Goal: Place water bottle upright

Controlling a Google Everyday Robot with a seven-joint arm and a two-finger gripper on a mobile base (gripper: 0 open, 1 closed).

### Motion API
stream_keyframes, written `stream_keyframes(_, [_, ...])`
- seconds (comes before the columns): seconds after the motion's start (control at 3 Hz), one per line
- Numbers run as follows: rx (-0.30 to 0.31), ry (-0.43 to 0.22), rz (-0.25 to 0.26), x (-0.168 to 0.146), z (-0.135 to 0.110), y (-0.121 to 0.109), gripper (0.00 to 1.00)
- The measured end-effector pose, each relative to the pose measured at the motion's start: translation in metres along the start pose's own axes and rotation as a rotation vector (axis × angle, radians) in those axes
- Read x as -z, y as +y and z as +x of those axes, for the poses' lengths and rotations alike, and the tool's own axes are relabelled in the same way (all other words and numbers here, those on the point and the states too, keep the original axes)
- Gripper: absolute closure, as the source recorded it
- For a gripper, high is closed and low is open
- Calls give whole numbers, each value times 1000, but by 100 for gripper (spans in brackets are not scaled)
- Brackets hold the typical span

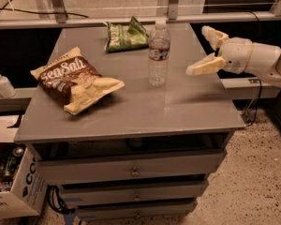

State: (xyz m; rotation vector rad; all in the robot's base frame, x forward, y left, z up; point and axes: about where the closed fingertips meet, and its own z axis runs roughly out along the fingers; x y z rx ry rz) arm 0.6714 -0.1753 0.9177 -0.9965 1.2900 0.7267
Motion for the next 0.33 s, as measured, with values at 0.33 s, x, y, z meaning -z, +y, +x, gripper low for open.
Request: stream_keyframes(0.33, [2,2,3,2,0,-2,0])
